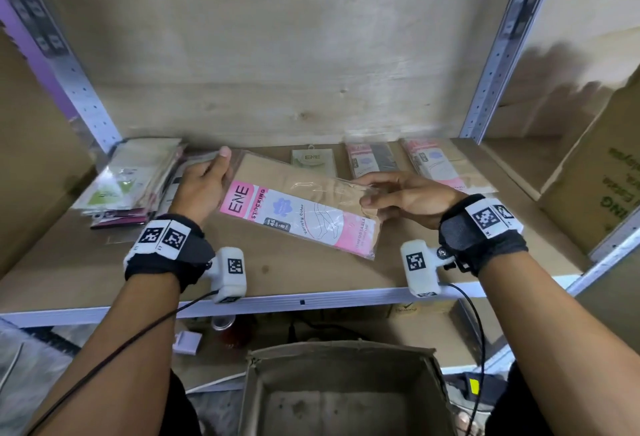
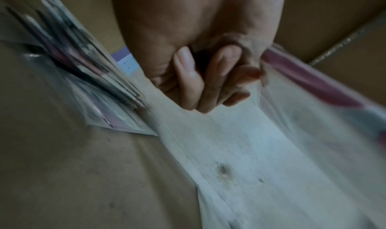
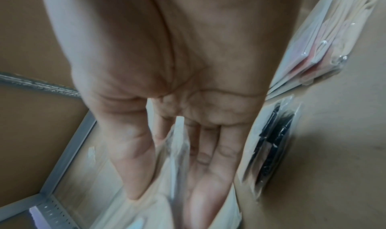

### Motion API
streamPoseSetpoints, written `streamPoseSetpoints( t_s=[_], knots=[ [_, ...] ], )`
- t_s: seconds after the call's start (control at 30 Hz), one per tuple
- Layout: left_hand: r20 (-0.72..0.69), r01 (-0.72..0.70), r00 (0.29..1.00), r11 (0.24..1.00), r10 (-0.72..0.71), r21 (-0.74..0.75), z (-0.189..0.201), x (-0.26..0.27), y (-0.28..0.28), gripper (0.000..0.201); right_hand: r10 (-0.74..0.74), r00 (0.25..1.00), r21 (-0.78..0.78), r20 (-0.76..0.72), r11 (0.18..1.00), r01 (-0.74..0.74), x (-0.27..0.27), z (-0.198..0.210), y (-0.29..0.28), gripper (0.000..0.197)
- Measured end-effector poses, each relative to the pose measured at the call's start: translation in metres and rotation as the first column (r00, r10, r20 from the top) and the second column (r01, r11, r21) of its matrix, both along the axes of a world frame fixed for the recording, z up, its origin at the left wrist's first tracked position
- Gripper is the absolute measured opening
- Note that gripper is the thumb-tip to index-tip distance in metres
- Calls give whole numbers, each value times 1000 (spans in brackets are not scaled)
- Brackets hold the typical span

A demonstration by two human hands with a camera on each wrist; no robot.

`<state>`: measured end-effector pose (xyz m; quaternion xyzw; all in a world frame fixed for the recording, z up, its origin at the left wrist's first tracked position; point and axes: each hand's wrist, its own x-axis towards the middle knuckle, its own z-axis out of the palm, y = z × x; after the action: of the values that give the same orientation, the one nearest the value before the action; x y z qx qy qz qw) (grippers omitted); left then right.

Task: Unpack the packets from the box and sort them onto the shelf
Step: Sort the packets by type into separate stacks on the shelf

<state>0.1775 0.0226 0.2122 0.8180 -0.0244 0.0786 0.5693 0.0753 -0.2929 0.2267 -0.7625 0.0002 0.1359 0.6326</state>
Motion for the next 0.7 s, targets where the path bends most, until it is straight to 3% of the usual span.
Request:
streamPoseSetpoints(
  t_s=[0.17, 0.3, 0.43, 0.57, 0.7],
  knots=[
    [-125, 83, 984, 944, -129, -319, 2, -7, 0, 36, -22, 1000, 25, 2, 999, 22, 3, -5, 5, 43],
    [-146, 132, 965, 884, -218, -448, 4, -10, -3, 40, -124, 992, 165, 8, 979, 121, 5, -9, 7, 41],
    [-128, 98, 974, 860, -186, -501, 6, -15, -7, 24, -245, 969, 300, -42, 921, 246, 9, -13, 10, 40],
    [-159, 4, 982, 851, -103, -525, 9, -20, -10, 10, -285, 953, 375, -98, 877, 301, 9, -15, 15, 24],
    [-162, -37, 985, 847, -58, -530, 6, -18, -13, 20, -339, 932, 377, -129, 852, 362, 9, -17, 17, 34]
  ],
)
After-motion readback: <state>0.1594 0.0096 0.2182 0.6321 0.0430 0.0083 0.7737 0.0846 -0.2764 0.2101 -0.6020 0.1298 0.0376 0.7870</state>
